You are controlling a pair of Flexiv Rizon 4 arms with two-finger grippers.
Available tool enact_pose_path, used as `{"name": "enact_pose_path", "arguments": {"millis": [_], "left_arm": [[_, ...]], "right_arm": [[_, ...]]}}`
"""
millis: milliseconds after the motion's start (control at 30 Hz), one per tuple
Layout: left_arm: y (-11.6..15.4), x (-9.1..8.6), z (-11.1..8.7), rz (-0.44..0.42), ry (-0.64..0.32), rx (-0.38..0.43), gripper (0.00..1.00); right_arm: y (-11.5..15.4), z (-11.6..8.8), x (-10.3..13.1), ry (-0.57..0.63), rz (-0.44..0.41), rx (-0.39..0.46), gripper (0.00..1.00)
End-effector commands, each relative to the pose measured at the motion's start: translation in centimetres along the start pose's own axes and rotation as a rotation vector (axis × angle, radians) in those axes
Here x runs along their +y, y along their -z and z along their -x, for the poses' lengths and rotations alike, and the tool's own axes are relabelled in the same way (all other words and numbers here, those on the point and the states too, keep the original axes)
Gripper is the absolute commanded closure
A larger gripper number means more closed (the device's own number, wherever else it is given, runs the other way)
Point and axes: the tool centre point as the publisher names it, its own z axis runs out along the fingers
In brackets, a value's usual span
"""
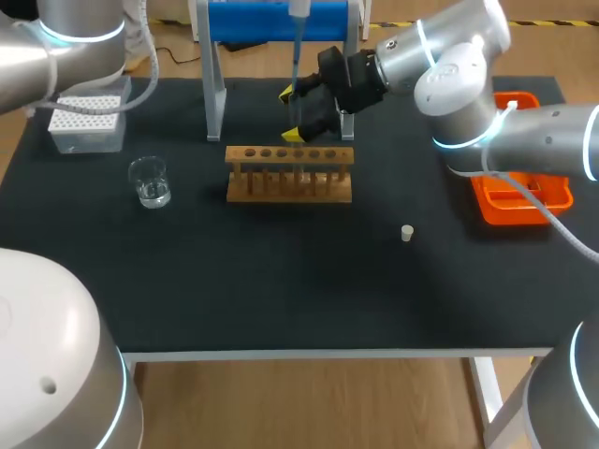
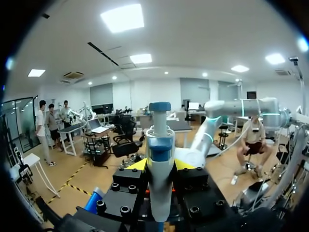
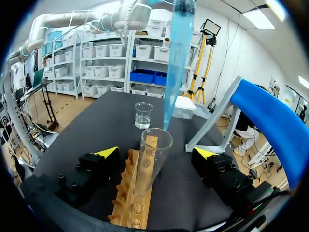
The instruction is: Invert the test tube, pick up the pipette, mount the tip to pipette, aspirate from beaker and dispense into the tube, eject the tip, return the pipette, and cap with the stopper.
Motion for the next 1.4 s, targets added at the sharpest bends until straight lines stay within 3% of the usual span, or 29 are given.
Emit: {"name": "enact_pose_path", "arguments": {"millis": [33, 333, 567, 833, 1100, 1400], "left_arm": [[0.9, -0.3, -1.5, 0.001, -0.007, -0.043, 1.00], [2.7, 0.3, -3.3, -0.009, 0.006, -0.119, 1.00], [5.0, 3.3, -5.9, -0.075, 0.071, -0.182, 1.00], [5.8, 5.0, -7.4, -0.090, 0.093, -0.164, 1.00], [4.0, 6.3, -8.8, -0.088, 0.107, -0.124, 1.00], [1.1, 6.1, -11.5, -0.085, 0.089, -0.087, 1.00]], "right_arm": [[0.0, 0.0, 0.0, 0.000, -0.001, 0.000, 0.00], [0.0, 0.0, 0.0, 0.000, -0.001, 0.000, 0.00], [0.0, 0.0, 0.0, 0.000, -0.001, 0.000, 0.00], [0.0, 0.0, 0.0, 0.000, -0.001, 0.000, 0.00], [0.0, 0.0, 0.0, 0.000, -0.001, 0.000, 0.00], [0.0, 0.0, 0.0, 0.000, -0.001, 0.000, 0.00]]}}
